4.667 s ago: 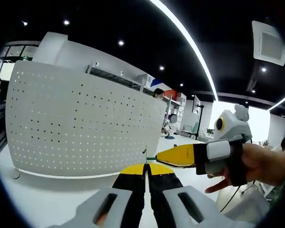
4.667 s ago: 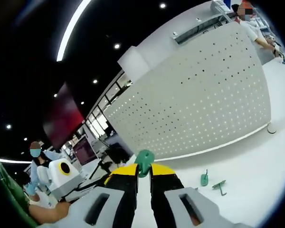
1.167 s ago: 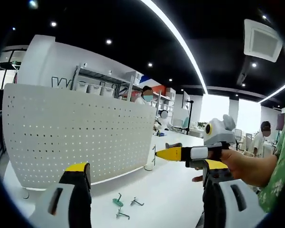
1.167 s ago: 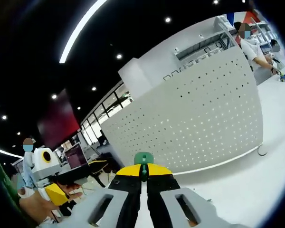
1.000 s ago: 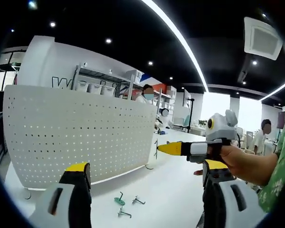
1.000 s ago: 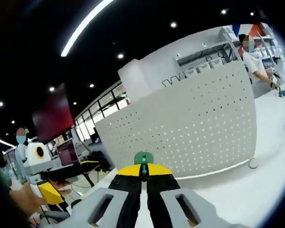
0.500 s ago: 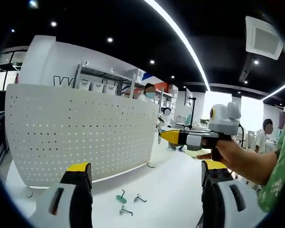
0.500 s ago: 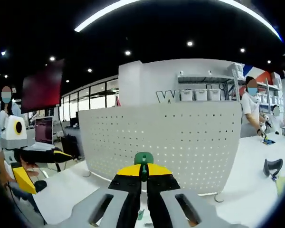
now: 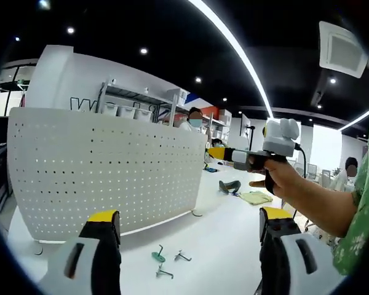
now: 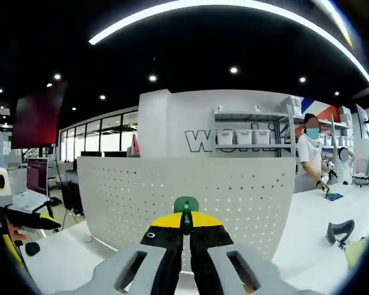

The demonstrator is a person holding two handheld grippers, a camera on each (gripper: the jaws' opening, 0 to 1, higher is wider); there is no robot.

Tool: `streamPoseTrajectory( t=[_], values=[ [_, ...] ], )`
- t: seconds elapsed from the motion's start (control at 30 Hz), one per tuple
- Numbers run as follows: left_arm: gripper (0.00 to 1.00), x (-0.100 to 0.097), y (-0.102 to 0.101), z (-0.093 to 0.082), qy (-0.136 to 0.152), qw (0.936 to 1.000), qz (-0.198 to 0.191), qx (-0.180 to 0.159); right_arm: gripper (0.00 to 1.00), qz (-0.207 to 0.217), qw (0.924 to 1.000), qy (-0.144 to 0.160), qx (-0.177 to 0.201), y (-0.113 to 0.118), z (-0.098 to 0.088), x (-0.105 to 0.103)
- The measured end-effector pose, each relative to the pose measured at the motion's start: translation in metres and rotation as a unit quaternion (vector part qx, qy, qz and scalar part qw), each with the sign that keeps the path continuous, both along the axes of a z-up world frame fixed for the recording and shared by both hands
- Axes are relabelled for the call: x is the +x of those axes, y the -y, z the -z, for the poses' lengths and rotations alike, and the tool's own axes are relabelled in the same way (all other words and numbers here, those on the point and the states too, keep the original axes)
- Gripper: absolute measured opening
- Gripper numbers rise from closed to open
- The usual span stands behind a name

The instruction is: Insert the hook assembly into the mounting plate slot until the hook locks in place.

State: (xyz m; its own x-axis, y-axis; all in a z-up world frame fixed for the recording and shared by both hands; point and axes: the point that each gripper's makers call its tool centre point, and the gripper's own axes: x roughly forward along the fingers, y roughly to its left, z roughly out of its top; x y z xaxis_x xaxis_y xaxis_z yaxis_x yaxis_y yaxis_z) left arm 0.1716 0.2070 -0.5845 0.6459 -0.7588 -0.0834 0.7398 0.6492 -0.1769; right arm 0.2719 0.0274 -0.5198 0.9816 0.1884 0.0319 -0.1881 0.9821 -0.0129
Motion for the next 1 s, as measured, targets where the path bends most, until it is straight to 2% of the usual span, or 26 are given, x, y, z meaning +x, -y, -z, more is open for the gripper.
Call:
streamPoseTrajectory(
  t=[0.27,0.5,1.0],
  values=[
    [0.95,0.001,-0.003,0.007,-0.007,1.0,-0.005,0.002,0.01,0.015,0.9998,0.01,-0.009,0.017,-0.012,0.028],
    [0.95,0.003,-0.003,0.009,-0.011,0.9999,-0.007,0.004,0.01,0.02,0.9995,0.012,-0.021,0.02,-0.017,0.048],
    [0.93,0.007,-0.008,0.016,-0.02,0.9996,-0.013,0.011,0.01,0.028,0.9993,0.015,-0.018,0.032,-0.027,0.086]
  ],
)
